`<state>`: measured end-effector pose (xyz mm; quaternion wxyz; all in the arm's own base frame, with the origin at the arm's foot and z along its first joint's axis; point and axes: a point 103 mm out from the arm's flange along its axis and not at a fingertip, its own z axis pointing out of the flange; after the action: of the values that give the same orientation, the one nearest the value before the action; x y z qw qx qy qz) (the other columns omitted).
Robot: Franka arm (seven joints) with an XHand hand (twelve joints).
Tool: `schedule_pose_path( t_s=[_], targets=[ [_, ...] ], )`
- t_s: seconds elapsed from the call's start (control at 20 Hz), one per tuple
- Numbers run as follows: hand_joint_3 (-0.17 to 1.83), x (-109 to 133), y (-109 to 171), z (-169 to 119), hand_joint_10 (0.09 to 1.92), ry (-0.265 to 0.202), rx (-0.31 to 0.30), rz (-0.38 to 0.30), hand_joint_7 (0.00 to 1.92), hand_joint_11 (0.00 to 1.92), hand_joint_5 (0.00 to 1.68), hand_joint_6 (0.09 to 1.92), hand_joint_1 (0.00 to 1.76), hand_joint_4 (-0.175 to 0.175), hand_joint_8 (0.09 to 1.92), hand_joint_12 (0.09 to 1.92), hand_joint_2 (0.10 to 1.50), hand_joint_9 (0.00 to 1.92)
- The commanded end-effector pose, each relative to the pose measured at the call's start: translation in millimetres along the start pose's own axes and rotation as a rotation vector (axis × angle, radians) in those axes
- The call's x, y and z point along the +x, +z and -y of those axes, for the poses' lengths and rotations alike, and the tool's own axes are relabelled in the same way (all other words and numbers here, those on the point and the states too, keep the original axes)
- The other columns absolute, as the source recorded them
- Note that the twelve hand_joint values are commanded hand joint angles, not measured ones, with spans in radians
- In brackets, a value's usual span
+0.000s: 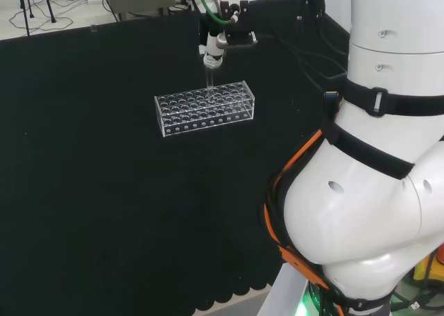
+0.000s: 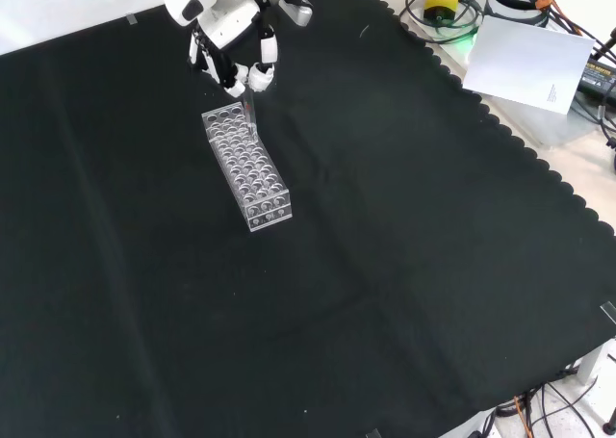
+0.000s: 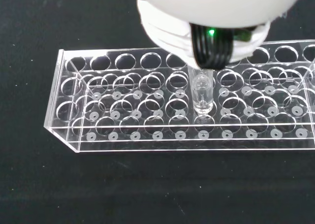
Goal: Put the test tube back in the rack.
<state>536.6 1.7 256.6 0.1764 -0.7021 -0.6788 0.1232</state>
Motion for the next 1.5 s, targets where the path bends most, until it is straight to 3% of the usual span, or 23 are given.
schedule_pose_path(
  t_s=[0.05, 1.5],
  targets=[
    [0.7, 0.8, 1.2, -0.8, 0.09, 0.0, 0.004, -0.002, 1.47, 0.76, 1.38, 0.44, 1.44, -0.175, 0.58, 1.19, 0.57, 1.51],
    [0.7, -0.5, 11.1, -8.1, 0.09, -0.002, 0.028, -0.006, 1.47, 0.76, 1.38, 0.44, 1.44, -0.175, 0.59, 1.19, 0.57, 1.51]
  ],
)
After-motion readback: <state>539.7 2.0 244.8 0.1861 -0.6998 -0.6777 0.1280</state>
